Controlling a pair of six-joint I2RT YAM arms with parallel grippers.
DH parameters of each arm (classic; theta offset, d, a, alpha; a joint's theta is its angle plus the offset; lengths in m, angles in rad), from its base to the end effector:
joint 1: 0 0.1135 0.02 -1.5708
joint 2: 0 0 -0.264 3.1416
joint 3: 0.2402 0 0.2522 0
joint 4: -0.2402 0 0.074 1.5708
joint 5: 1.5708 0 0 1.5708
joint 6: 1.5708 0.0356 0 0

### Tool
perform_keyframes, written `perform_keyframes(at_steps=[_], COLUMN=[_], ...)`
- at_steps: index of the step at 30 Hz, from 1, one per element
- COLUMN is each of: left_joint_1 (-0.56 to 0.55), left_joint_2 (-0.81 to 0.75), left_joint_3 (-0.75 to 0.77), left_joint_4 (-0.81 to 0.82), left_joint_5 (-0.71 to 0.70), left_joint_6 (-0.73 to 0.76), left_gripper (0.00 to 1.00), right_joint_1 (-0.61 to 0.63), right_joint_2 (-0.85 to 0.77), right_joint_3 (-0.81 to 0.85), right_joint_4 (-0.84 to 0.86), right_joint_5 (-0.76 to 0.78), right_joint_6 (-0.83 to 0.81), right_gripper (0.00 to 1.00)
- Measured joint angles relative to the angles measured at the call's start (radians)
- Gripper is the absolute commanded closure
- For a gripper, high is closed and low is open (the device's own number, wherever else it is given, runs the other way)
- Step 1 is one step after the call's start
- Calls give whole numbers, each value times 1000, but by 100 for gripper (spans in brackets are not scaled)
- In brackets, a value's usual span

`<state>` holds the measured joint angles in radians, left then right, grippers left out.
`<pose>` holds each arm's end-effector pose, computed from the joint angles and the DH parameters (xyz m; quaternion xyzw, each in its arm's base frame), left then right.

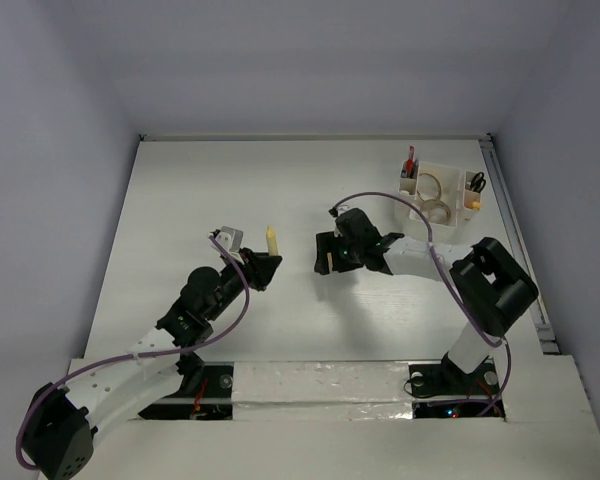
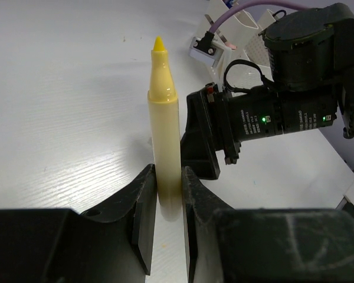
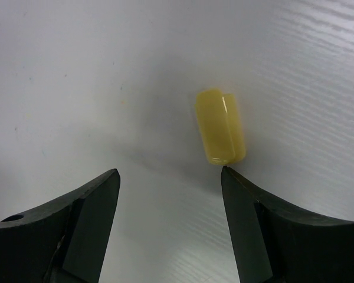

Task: Sort the stationery into containers
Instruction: Pick up the pen cap from the center of the board.

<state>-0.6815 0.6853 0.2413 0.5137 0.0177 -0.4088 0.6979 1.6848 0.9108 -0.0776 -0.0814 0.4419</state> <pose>0.1331 -0.1088 0.2372 0.0991 0.6748 -0.3844 0.6222 0.2581 0.2202 0.1651 -0.1336 0.9258 0.2218 0.2755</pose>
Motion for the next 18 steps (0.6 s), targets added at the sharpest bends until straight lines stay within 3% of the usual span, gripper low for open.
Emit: perform_keyframes(at_steps=[12, 18], left_joint_1=[0, 0], left_joint_2=[0, 0], left_joint_3=[0, 0], left_joint_4=[0, -2], left_joint_5=[0, 0], left_joint_6=[0, 0], left_gripper=[100, 100], right_joint_1=[22, 25], right_joint_2=[4, 33], right_joint_3=[31, 31], right_joint_4=[-47, -12], right_joint_5=[-149, -139], right_joint_6=[-16, -4], right_gripper=[25, 25])
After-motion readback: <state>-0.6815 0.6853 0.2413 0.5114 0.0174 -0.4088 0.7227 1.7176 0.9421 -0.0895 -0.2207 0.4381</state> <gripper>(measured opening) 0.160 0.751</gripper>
